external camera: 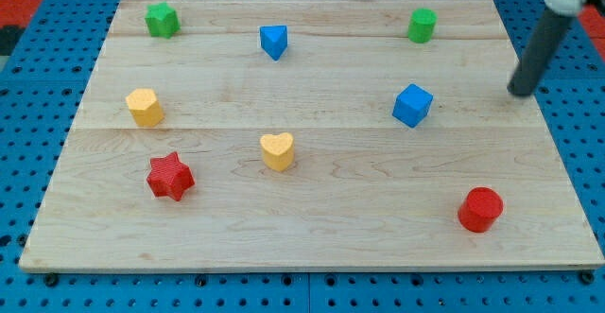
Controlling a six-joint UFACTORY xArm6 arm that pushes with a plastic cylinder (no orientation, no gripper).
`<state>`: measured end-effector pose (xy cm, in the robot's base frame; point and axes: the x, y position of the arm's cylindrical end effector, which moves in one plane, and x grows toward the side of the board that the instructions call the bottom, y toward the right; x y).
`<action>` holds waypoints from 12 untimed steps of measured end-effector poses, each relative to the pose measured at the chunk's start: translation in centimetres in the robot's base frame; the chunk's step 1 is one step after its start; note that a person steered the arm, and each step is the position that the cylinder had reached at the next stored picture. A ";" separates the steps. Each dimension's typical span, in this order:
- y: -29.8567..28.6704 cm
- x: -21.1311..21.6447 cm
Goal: Move the yellow heart near the blue triangle
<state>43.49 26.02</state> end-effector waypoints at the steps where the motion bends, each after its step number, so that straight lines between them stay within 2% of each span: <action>1: -4.9 7.6; 2: -14.3 8.9; 3: -16.4 8.9; 9: -17.3 9.0; 11: -24.7 9.8; 12: -24.7 9.9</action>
<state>53.37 1.35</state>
